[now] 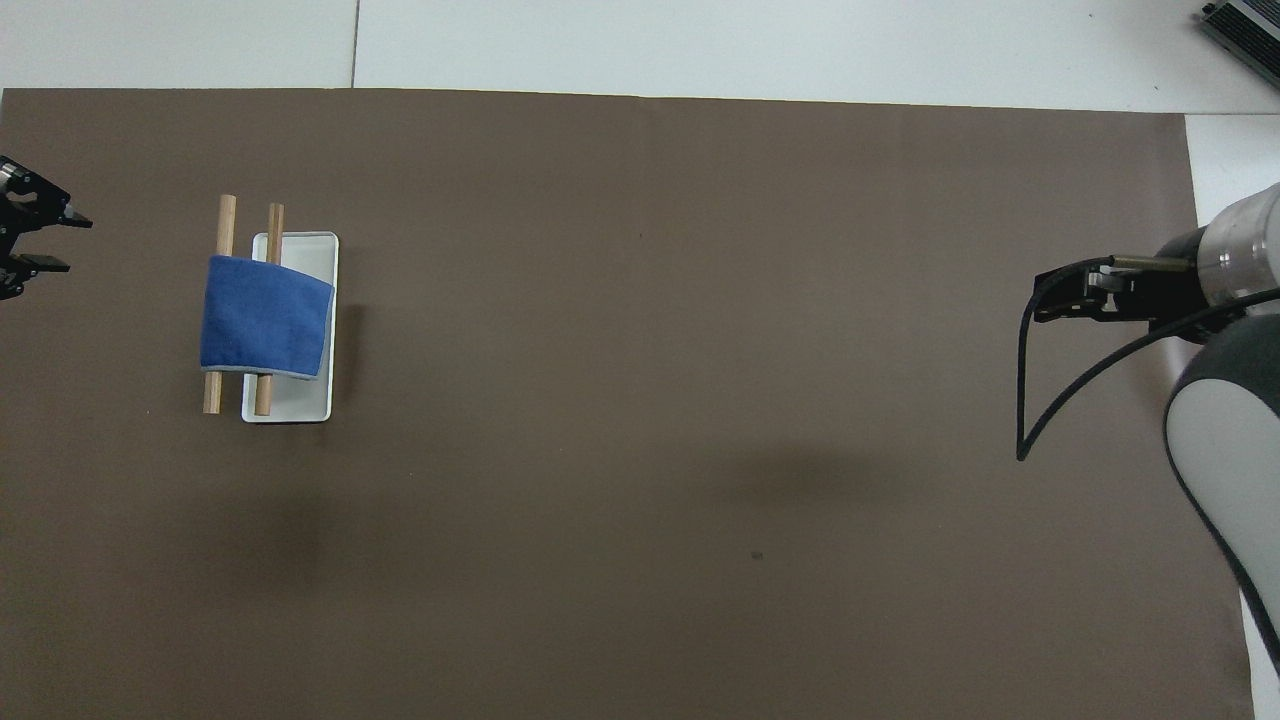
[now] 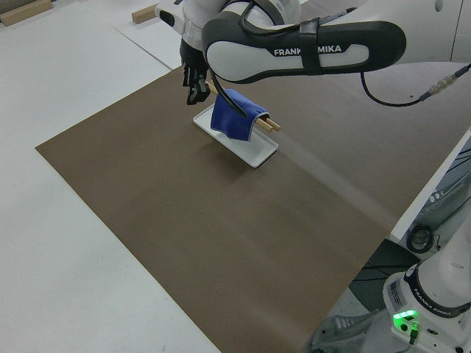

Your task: Right arm passes towel to left arm to hang

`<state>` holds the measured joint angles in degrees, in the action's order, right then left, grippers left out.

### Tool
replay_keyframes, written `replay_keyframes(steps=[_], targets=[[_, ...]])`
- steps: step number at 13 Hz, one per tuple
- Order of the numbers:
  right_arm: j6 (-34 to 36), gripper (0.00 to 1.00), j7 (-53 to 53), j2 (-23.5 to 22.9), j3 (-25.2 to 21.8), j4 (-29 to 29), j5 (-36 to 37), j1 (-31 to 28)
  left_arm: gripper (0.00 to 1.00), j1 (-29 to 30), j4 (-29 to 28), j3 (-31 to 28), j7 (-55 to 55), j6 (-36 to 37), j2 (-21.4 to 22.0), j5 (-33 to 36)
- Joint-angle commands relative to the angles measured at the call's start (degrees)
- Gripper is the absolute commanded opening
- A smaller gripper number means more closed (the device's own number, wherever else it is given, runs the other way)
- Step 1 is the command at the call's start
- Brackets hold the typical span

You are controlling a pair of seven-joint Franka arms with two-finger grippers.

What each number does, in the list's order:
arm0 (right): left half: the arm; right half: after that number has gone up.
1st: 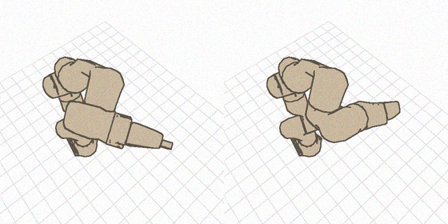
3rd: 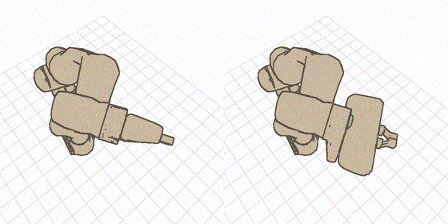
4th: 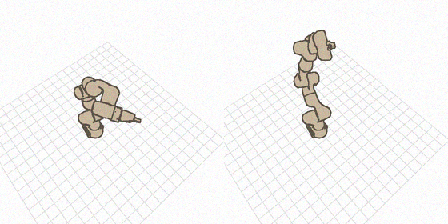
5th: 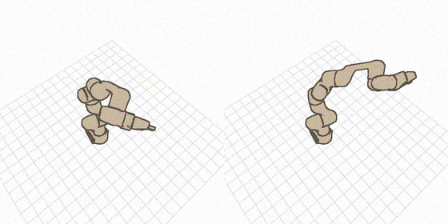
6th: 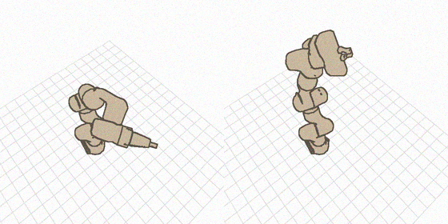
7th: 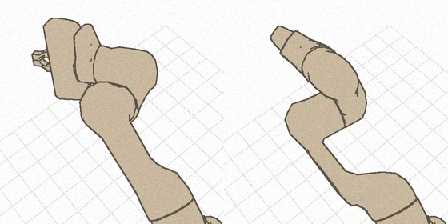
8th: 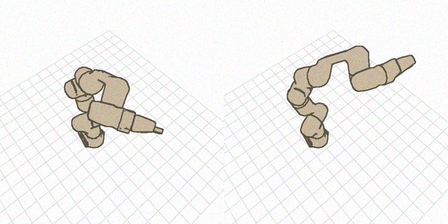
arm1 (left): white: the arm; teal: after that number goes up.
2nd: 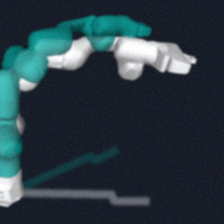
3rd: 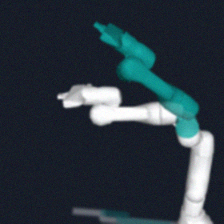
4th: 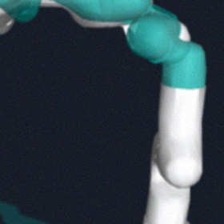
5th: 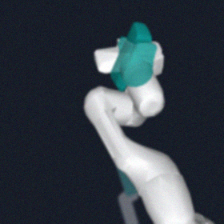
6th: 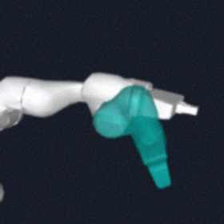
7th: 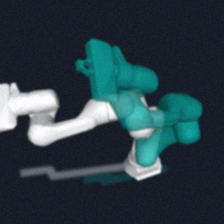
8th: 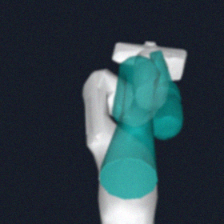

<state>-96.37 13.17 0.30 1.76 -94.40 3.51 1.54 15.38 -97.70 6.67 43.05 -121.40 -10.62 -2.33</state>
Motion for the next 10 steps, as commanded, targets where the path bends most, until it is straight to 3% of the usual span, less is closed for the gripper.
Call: replay_keyframes(steps=[1, 3, 6, 10], targets=[[2.49, 1.0, -3.92, 0.93, 0.61, -0.44, -0.44, -0.75, 0.51, -0.61, 8.28, 1.93, -3.32, 10.44, -1.25, 2.59], [2.77, 1.0, -7.54, 1.11, 0.52, -0.44, -0.52, -0.84, 0.5, -0.87, 12.78, 4.91, -5.26, 17.48, -0.29, 3.99], [3.03, 1.0, -6.93, 1.37, 0.61, -0.61, -0.79, -0.66, 0.5, -1.14, 15.25, 10.79, -5.7, 25.05, 1.47, 6.27], [3.03, 1.0, -6.41, 1.46, 0.52, -0.7, -1.49, -0.66, 0.5, -1.14, 16.31, 19.07, -15.96, 34.29, 2.61, 9.54]])
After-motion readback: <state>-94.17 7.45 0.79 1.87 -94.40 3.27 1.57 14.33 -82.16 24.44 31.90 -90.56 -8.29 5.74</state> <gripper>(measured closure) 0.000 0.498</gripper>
